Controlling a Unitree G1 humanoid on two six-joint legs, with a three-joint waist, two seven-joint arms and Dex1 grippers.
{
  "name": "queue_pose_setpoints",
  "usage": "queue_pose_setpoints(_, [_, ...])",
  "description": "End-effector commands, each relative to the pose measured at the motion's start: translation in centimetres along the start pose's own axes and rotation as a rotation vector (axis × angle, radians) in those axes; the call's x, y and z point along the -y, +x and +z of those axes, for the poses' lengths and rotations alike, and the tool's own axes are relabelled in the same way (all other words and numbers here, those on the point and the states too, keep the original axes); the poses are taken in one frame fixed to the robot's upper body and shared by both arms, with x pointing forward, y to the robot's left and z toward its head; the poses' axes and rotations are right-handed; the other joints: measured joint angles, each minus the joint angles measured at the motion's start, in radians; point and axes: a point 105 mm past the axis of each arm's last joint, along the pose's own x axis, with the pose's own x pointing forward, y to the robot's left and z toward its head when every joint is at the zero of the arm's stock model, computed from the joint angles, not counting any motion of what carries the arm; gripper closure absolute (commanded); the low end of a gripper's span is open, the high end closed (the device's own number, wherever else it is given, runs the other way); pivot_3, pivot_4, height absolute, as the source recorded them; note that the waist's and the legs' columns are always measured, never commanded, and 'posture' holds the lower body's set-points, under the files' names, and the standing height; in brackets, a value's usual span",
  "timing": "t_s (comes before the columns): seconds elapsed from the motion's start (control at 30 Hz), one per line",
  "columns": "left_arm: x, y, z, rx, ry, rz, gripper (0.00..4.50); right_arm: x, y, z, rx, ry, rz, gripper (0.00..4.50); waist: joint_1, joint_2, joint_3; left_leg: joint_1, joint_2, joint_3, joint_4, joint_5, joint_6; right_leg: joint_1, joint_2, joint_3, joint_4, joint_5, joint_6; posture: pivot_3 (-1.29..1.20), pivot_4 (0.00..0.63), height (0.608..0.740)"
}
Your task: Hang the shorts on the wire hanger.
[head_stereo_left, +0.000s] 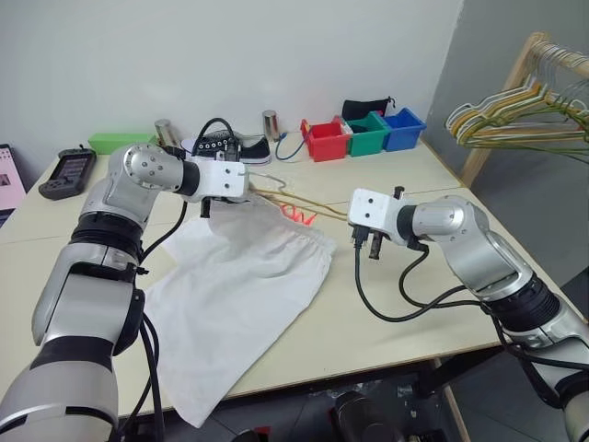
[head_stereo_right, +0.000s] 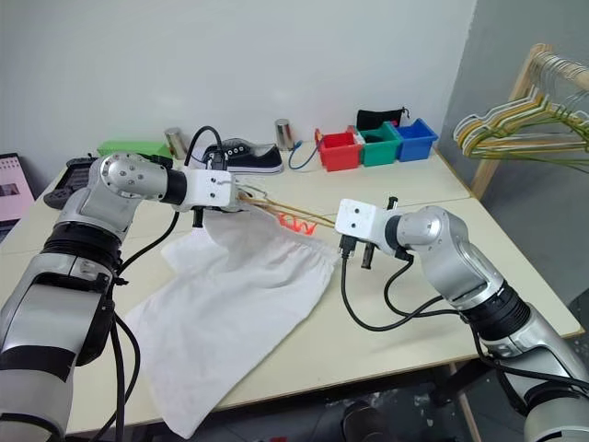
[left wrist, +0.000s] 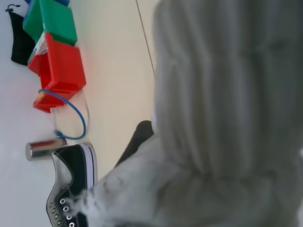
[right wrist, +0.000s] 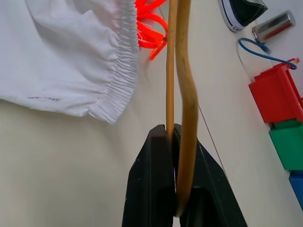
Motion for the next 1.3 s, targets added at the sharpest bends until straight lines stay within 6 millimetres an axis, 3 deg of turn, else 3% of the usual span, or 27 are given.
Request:
queue_pose_setpoints(0.03, [-1.9, -0.7, 1.5, 0.037, 0.048, 0.066, 4.29, 0.4, -0.7, 3.0, 0.097, -0.068, -0.006, 4.50, -0.002, 0.000, 0.000, 0.000, 0.000, 0.000, 0.000, 0.000, 0.000, 0.000, 0.000, 0.000, 0.000, 0.000, 0.000, -0.26, 0.000, 0.740])
queue_pose_setpoints(0.1, [-1.9, -0.7, 1.5, 0.039, 0.049, 0.068, 4.40, 0.3, -0.7, 2.9, 0.098, -0.075, -0.002, 4.50, -0.005, 0.000, 0.000, 0.000, 0.000, 0.000, 0.000, 0.000, 0.000, 0.000, 0.000, 0.000, 0.000, 0.000, 0.000, -0.26, 0.000, 0.740])
queue_pose_setpoints(0.4, [-1.7, -0.7, 1.0, 0.013, 0.040, 0.095, 4.44, 0.3, -1.3, 2.7, 0.099, -0.038, 0.052, 2.34, -0.019, 0.000, 0.000, 0.000, 0.000, 0.000, 0.000, 0.000, 0.000, 0.000, 0.000, 0.000, 0.000, 0.000, 0.000, -0.25, 0.000, 0.740])
queue_pose_setpoints(0.63, [1.2, -1.8, -0.2, -0.022, 0.047, 0.062, 4.44, 3.9, -5.1, 2.8, 0.146, 0.124, 0.075, 0.79, -0.026, 0.000, 0.000, 0.001, 0.000, 0.000, 0.000, 0.000, 0.000, 0.000, -0.001, 0.000, 0.001, 0.001, -0.001, -0.24, 0.000, 0.740])
queue_pose_setpoints(0.77, [2.9, -2.4, -0.4, -0.037, 0.009, 0.045, 4.44, 4.4, -6.5, 3.9, 0.225, 0.234, 0.145, 0.02, -0.025, 0.000, -0.001, 0.002, 0.000, -0.001, 0.000, 0.000, 0.000, 0.001, -0.001, 0.000, 0.003, 0.002, -0.002, -0.21, 0.000, 0.740])
queue_pose_setpoints(0.87, [3.6, -2.9, -0.6, -0.049, -0.027, 0.056, 4.44, 5.1, -6.0, 3.9, 0.237, 0.285, 0.127, 0.02, -0.019, -0.003, -0.003, 0.002, 0.000, -0.002, 0.000, 0.001, 0.001, 0.001, -0.001, -0.001, 0.004, 0.001, -0.002, -0.21, 0.000, 0.740])
queue_pose_setpoints(0.97, [4.2, -4.0, -0.8, -0.060, -0.089, 0.068, 4.44, 4.1, -4.2, 1.2, 0.176, 0.414, 0.146, 0.02, -0.017, -0.005, -0.005, 0.002, 0.000, -0.002, 0.000, 0.002, 0.002, 0.001, -0.001, -0.001, 0.004, 0.001, -0.001, -0.19, 0.000, 0.740])
queue_pose_setpoints(1.07, [4.5, -5.0, -1.2, -0.078, -0.127, 0.090, 4.44, 1.6, -3.0, -2.4, 0.106, 0.541, 0.221, 0.02, -0.007, -0.009, -0.009, 0.003, 0.000, -0.002, 0.000, 0.002, 0.003, 0.002, -0.001, -0.001, 0.004, 0.001, -0.001, -0.17, 0.001, 0.740])
queue_pose_setpoints(1.13, [4.8, -5.6, -1.2, -0.066, -0.192, 0.109, 4.44, -0.1, -1.3, -5.6, 0.052, 0.715, 0.246, 0.02, 0.001, -0.010, -0.009, 0.003, 0.000, -0.001, 0.000, 0.002, 0.003, 0.002, -0.001, -0.001, 0.004, 0.001, -0.001, -0.16, 0.004, 0.740])
queue_pose_setpoints(1.17, [4.9, -5.9, -1.2, -0.061, -0.217, 0.118, 4.44, -0.9, -0.4, -6.1, 0.045, 0.794, 0.259, 0.02, 0.005, -0.010, -0.010, 0.003, 0.000, -0.001, 0.000, 0.002, 0.003, 0.002, -0.001, 0.000, 0.004, 0.001, -0.001, -0.16, 0.005, 0.740])
queue_pose_setpoints(1.3, [5.0, -6.3, -1.1, -0.068, -0.232, 0.144, 4.44, -1.7, 1.6, -4.4, 0.132, 0.975, 0.324, 0.02, 0.011, -0.010, -0.010, 0.004, 0.000, -0.001, 0.000, 0.002, 0.004, 0.003, 0.000, 0.000, 0.005, 0.001, -0.001, -0.14, 0.005, 0.740])
